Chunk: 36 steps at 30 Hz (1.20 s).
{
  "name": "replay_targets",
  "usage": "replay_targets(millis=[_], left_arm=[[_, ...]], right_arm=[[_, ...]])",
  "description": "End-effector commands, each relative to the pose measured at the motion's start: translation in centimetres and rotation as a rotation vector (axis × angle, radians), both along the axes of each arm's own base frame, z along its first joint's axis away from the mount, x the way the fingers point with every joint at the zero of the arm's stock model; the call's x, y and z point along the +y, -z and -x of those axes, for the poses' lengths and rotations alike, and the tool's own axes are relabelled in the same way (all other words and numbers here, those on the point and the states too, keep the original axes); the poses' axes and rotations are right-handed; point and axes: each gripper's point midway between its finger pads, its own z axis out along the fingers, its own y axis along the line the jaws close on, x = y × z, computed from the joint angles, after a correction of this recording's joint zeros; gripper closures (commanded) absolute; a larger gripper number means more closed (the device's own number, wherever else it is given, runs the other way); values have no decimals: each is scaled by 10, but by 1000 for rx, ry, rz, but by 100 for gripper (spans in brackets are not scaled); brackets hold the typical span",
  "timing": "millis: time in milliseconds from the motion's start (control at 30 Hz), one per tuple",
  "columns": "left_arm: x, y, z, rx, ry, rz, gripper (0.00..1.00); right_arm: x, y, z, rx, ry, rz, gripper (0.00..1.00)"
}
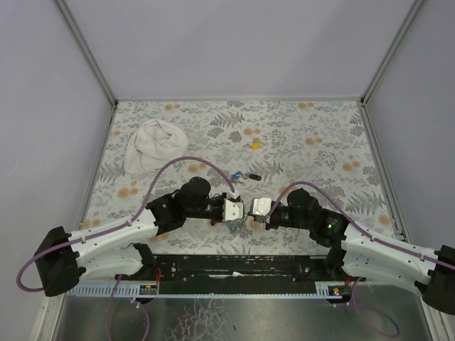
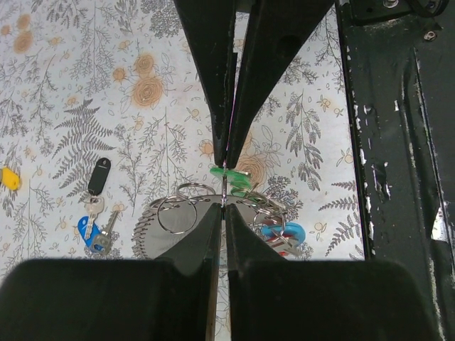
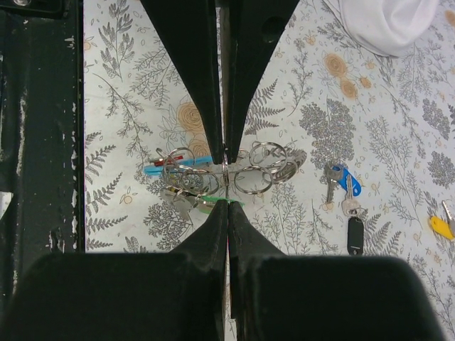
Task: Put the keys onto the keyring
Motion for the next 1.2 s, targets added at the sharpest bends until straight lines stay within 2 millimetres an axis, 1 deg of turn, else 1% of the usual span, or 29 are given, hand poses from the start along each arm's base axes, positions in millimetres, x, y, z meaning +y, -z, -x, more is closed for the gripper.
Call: replay_targets(millis=[0, 233, 500, 700, 933, 1167], left_arm=[[-17, -25, 1, -45, 53, 104, 100], [-19, -25, 1, -9, 35, 108, 100], [-22, -22, -4, 23, 3, 84, 100], [-21, -23, -6, 28, -11, 85, 100], [-21, -19, -11, 36, -38, 53, 100], [-18, -17, -11, 37, -50, 43, 100]], right_arm=[[18, -51, -1, -93, -41, -120, 100], [21, -55, 2, -98, -61, -134, 100], [24, -62, 3, -117, -63, -155, 100], [26, -61, 2, -121, -61, -146, 100], [26, -66, 3, -121, -63, -144, 100], [27, -70, 2, -115, -67, -129, 100]])
